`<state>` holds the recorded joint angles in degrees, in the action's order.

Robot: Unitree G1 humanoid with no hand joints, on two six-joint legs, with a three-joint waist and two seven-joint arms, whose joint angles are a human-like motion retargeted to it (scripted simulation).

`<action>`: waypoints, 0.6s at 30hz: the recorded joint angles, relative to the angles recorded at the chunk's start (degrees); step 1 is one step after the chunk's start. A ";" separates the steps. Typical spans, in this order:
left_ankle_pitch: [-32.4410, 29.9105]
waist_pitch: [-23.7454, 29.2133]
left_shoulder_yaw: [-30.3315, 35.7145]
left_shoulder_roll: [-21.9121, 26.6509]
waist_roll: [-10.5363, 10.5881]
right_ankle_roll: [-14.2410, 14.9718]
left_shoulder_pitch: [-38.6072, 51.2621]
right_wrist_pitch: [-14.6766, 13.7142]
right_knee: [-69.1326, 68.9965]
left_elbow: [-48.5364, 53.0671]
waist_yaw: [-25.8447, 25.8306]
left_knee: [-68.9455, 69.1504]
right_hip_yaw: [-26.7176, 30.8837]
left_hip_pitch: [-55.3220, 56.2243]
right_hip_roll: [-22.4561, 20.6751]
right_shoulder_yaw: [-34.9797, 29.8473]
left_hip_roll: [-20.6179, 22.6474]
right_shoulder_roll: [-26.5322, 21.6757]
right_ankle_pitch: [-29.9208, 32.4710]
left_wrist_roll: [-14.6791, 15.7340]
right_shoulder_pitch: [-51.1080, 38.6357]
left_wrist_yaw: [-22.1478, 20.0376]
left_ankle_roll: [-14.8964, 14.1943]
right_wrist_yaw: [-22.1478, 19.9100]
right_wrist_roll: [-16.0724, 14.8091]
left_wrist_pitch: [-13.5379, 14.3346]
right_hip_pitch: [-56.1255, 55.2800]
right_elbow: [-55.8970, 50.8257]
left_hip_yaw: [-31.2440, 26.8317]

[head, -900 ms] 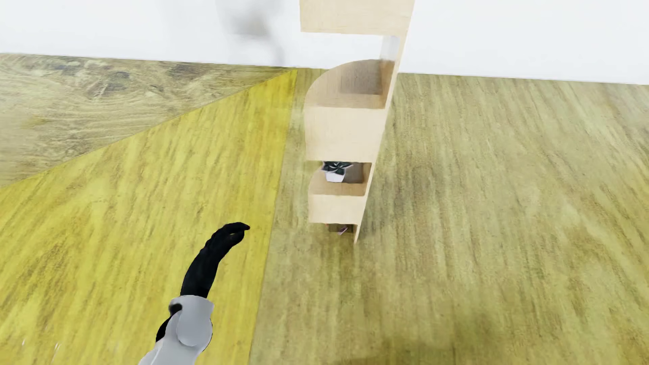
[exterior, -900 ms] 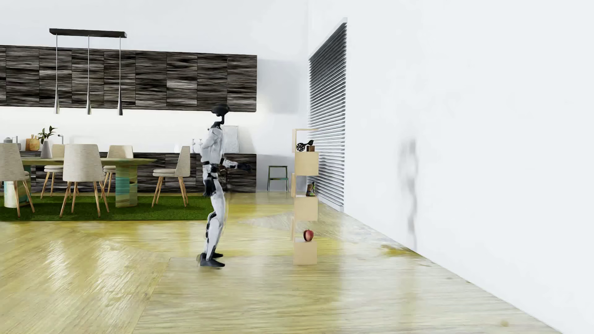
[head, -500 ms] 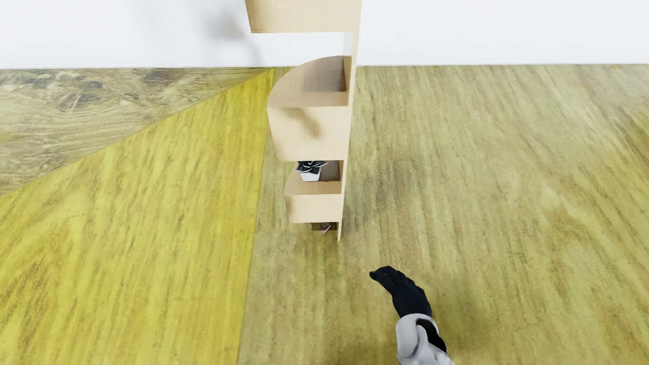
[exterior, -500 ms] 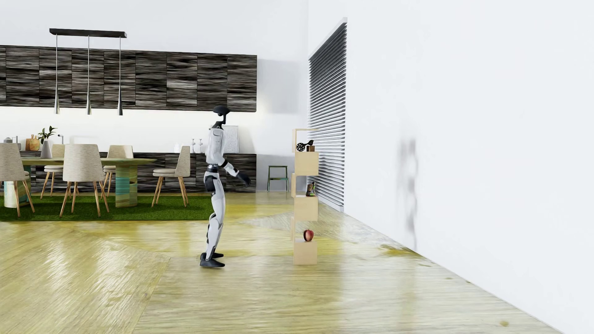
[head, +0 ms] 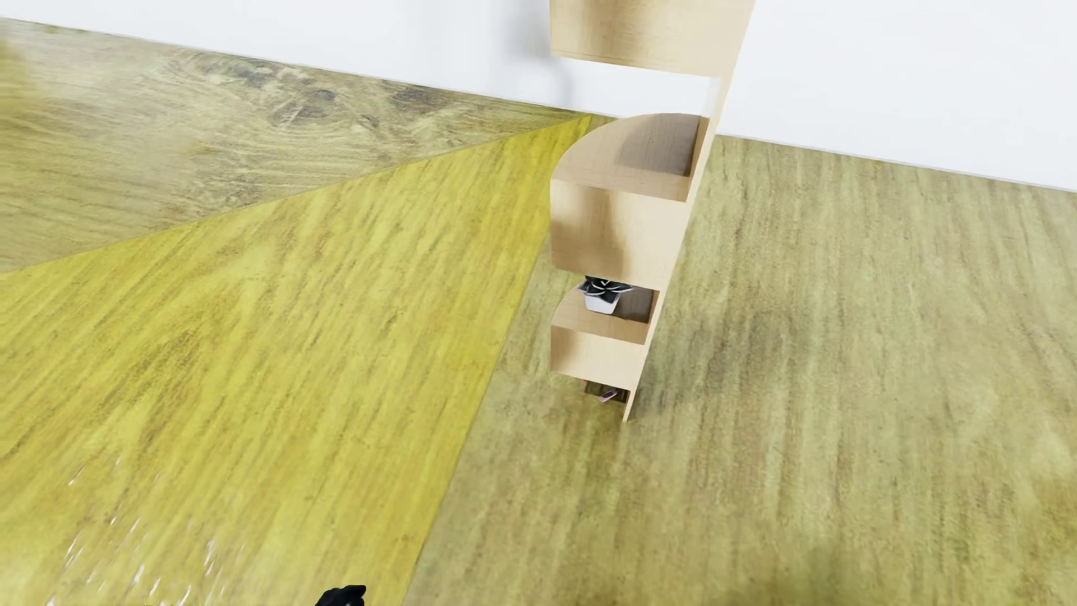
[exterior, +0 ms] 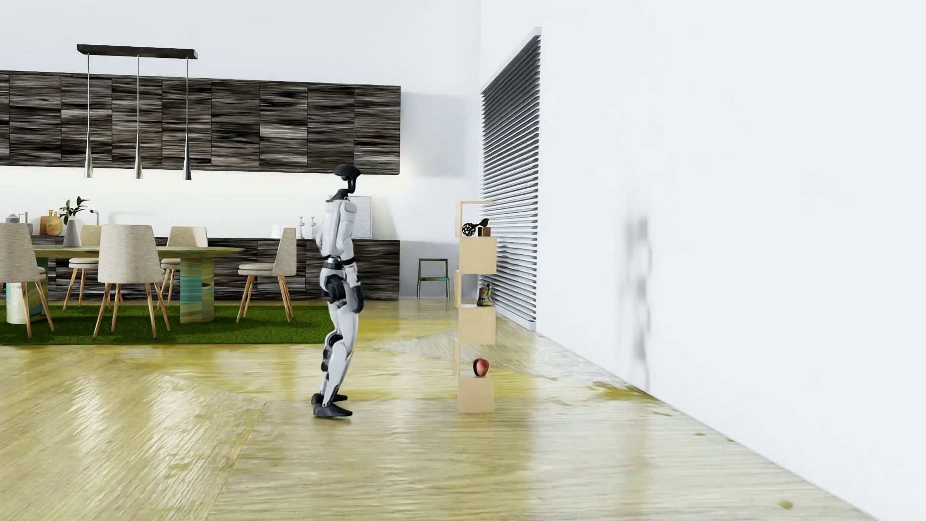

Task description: Move towards the wood shelves

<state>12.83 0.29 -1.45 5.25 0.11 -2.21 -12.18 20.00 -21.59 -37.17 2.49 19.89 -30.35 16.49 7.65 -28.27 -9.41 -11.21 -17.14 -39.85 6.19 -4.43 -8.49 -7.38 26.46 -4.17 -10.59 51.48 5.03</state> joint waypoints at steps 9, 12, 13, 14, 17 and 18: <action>0.84 -0.34 3.17 0.75 -0.26 -0.16 1.23 -2.03 -3.35 -5.17 -2.67 1.25 1.05 -1.33 -0.25 0.19 -1.34 -1.19 -1.93 -0.94 -1.35 1.21 -0.61 -2.33 -1.67 -3.04 -0.27 -3.55 1.08; 1.36 -0.29 2.61 2.30 -0.27 -0.31 0.14 -3.18 -3.85 -5.23 -2.94 2.36 2.33 -1.56 -0.88 0.07 -2.37 -1.27 -2.19 -0.73 -4.80 -0.01 -0.59 -1.82 -0.93 -3.61 -0.54 -6.40 2.70; 1.46 -0.30 2.40 2.87 -0.26 -0.33 -0.39 -3.62 -3.82 -4.96 -3.00 2.52 2.71 -1.67 -1.12 0.27 -2.68 -1.29 -2.21 -0.47 -5.59 -0.03 -0.60 -1.77 -0.73 -3.61 -0.58 -7.59 3.20; 1.49 -0.26 2.27 3.31 -0.25 -0.33 -0.85 -4.19 -3.80 -4.74 -3.06 2.58 3.01 -1.75 -1.30 0.65 -2.92 -1.33 -2.17 -0.18 -6.02 0.07 -0.52 -1.75 -0.53 -3.63 -0.66 -8.98 3.67; 1.46 -0.09 2.19 3.96 -0.18 -0.70 -2.06 -5.98 -4.40 -4.33 -3.26 2.83 3.67 -1.73 -1.45 2.34 -3.32 -1.66 -1.97 0.51 -5.54 0.53 -0.30 -2.63 0.38 -3.92 -1.15 -12.97 4.91; 1.44 0.01 2.22 3.97 -0.16 -0.61 -2.40 -6.28 -4.68 -4.23 -3.35 2.91 3.84 -1.66 -1.38 2.87 -3.35 -1.76 -1.97 0.60 -5.01 0.62 -0.19 -2.79 0.73 -4.02 -1.39 -13.69 5.20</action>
<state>14.27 0.31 0.77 9.22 -0.05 -2.83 -14.58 13.72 -26.26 -41.39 -0.86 22.79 -26.51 14.82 6.27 -25.40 -12.76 -12.97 -19.11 -39.26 1.18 -3.82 -8.68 -10.17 27.19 -8.19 -11.98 37.78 10.23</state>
